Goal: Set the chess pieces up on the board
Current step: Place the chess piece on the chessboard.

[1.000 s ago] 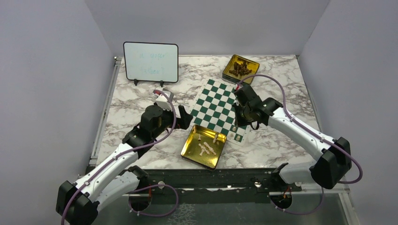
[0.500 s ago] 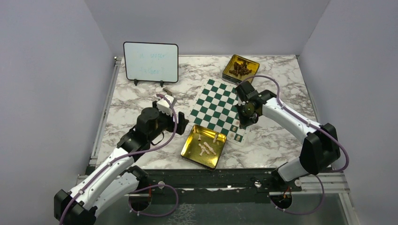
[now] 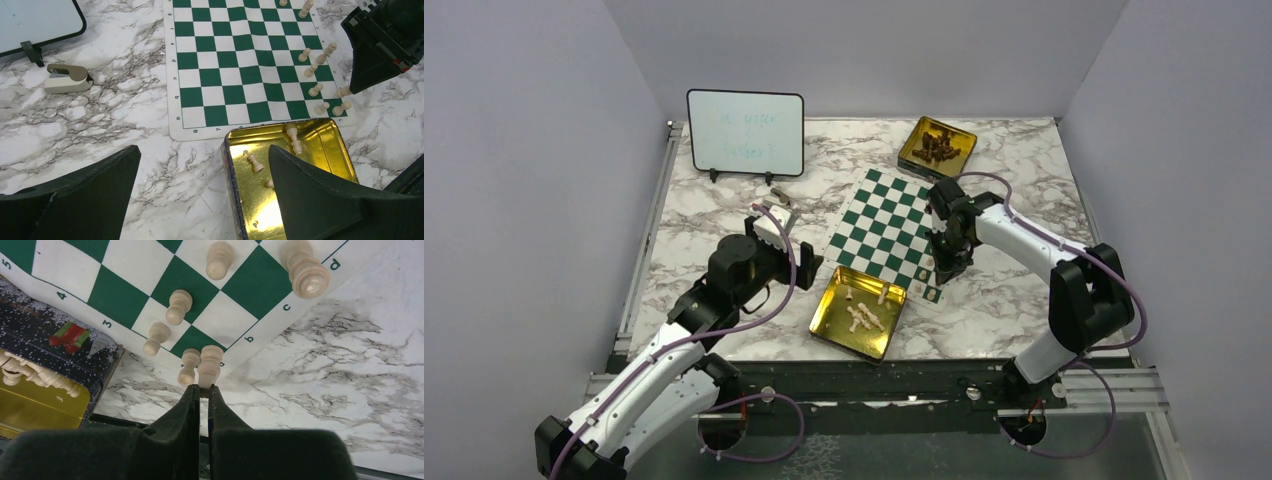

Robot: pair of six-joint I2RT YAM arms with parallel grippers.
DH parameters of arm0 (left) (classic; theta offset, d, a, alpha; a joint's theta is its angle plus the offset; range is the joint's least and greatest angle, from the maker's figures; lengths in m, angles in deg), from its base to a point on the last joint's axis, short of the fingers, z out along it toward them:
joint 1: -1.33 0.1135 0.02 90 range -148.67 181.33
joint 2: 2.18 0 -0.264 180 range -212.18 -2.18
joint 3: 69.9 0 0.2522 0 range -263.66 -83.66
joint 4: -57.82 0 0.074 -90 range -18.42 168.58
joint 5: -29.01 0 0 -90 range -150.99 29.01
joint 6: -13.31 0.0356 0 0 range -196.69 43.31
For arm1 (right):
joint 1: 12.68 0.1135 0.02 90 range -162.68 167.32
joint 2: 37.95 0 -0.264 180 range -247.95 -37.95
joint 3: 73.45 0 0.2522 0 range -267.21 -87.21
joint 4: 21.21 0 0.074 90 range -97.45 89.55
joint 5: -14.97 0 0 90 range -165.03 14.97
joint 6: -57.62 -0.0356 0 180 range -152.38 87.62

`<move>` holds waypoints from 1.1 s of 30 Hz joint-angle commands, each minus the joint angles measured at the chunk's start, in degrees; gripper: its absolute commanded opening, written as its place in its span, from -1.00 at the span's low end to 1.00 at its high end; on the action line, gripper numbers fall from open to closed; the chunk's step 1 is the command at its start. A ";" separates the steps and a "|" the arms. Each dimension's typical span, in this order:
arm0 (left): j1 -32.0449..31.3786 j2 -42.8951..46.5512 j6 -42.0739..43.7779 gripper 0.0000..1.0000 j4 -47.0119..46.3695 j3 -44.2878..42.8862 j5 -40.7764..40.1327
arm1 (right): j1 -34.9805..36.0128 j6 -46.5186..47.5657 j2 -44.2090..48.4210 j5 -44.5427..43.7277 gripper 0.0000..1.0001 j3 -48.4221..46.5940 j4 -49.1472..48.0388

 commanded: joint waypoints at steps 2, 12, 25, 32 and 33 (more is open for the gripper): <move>0.07 0.88 0.86 0.98 -0.88 0.51 -0.27 | -1.60 1.67 -2.24 2.61 -0.88 0.18 -1.78; 0.07 0.73 0.86 0.98 -0.83 0.51 -0.33 | -2.50 2.48 -5.44 3.09 -0.81 -1.46 -1.97; 0.12 1.04 0.96 0.98 -0.79 0.61 -0.09 | -3.06 2.68 -7.60 3.17 -0.78 -2.83 -2.28; 0.07 1.01 1.01 0.98 -0.83 0.69 -0.03 | -3.12 2.98 -8.29 2.99 -0.80 -3.66 -1.64; 0.07 0.96 0.97 0.98 -0.84 0.69 -0.01 | -3.10 3.01 -8.26 2.89 -0.81 -3.73 -1.61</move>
